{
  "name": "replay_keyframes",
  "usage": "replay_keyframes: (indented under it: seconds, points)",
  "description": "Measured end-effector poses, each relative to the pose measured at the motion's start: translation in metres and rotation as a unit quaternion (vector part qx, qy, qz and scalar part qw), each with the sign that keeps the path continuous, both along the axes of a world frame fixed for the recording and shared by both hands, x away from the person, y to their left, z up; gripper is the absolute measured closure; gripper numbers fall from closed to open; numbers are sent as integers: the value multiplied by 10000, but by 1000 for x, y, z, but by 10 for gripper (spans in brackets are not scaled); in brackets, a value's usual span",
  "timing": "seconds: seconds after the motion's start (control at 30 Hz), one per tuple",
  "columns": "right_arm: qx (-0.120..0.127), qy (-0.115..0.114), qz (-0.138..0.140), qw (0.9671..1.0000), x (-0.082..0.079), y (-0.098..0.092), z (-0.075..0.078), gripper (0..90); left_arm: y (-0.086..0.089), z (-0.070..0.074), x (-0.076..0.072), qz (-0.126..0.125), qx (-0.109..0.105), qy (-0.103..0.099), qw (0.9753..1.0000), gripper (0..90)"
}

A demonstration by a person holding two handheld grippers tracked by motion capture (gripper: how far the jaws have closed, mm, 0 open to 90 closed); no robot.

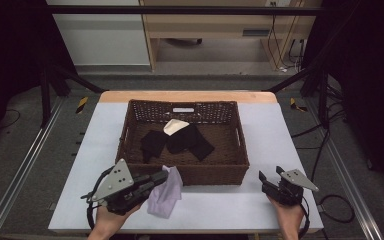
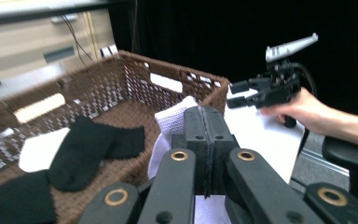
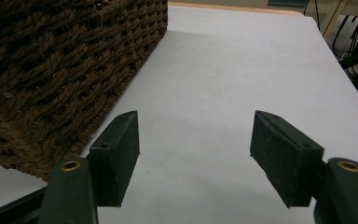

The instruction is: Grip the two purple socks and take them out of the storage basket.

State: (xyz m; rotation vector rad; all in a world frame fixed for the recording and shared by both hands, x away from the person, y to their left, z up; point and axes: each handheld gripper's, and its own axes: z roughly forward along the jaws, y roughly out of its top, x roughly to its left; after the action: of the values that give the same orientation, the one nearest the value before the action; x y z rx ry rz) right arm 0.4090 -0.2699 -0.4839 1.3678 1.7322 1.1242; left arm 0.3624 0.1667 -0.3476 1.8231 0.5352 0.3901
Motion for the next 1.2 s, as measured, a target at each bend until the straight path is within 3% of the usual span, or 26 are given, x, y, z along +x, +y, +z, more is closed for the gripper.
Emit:
replay_keyframes:
  seconds: [0.3, 0.57, 0.7, 0.8, 0.93, 1.0, 1.1, 1.2]
  points:
    - [0, -2, 10, 10000, 0, 0, 0, 329, -14, -44, 6, -74, 423, 501, 9978, 893]
    - [-4, 18, 4, 10000, 1, 0, 0, 323, -10, -81, 18, 126, 817, 945, 9921, 893]
    - [-26, 20, 3, 10000, 1, 0, 0, 322, -8, -91, 23, 247, 980, 1060, 9892, 887]
    - [-19, 20, 2, 10000, 1, 0, 0, 321, -5, -93, 25, 364, 938, 1145, 9883, 872]
    - [-29, 17, 8, 10000, 1, 0, 0, 316, 2, -92, 23, 600, 873, 1049, 9888, 667]
    - [-20, 22, -5, 10000, 1, 0, 0, 313, 9, -91, 21, 731, 839, 1004, 9887, 607]
    - [-3, 15, -3, 10000, 1, 0, 0, 311, 21, -90, 18, 992, 867, 911, 9871, 511]
    - [-5, 8, -2, 10000, 1, -1, 0, 311, 37, -92, 17, 1260, 942, 878, 9836, 445]
